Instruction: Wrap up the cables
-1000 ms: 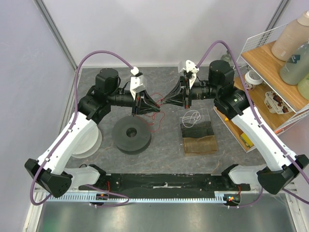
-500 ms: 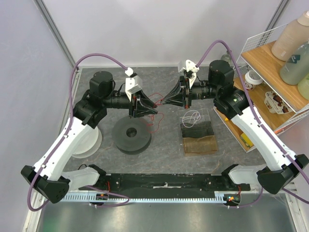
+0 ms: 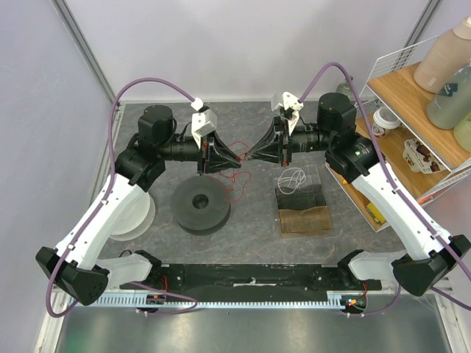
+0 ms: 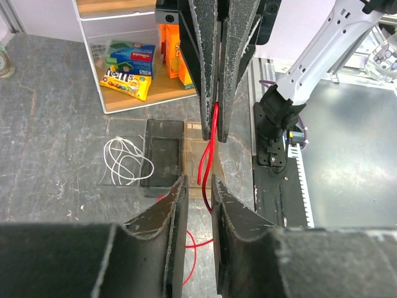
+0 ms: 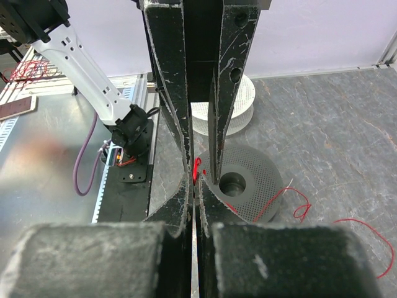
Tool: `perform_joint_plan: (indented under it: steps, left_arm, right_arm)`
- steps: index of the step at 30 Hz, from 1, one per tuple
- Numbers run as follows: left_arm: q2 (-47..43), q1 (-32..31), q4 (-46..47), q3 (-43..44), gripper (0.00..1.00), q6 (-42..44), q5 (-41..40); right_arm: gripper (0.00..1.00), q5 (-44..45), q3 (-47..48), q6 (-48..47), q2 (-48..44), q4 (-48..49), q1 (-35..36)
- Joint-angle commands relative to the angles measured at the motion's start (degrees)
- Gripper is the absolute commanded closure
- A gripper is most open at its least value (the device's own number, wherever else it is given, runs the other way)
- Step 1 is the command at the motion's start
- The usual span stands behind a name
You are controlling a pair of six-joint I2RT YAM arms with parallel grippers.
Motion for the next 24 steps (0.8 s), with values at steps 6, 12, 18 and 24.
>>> perform_joint_plan:
  steps: [6, 12, 18, 24]
  left_arm:
    - [0.26, 0.08, 3.72, 1.62, 0.78, -3.18, 3.5]
    - [0.0, 0.08, 3.89, 1.18, 0.79, -2.83, 4.03]
    - [-0.44, -0.01, 5.12, 0.22, 0.98, -4.32, 3.68]
    - [-0.79, 4.02, 5.04, -0.84, 0.98, -8.72, 2.71]
  right_arm:
    - [1.0, -1.17, -1.34, 3.17, -1.45, 5.18, 0.38]
    - [1.0, -1.08, -1.35, 3.43, -1.01, 5.62, 0.38]
    - [1.0, -0.91, -1.7, 4.05, -0.92, 6.41, 0.38]
    - [0.5, 3.22, -2.14, 7.65, -0.39, 6.59, -0.84]
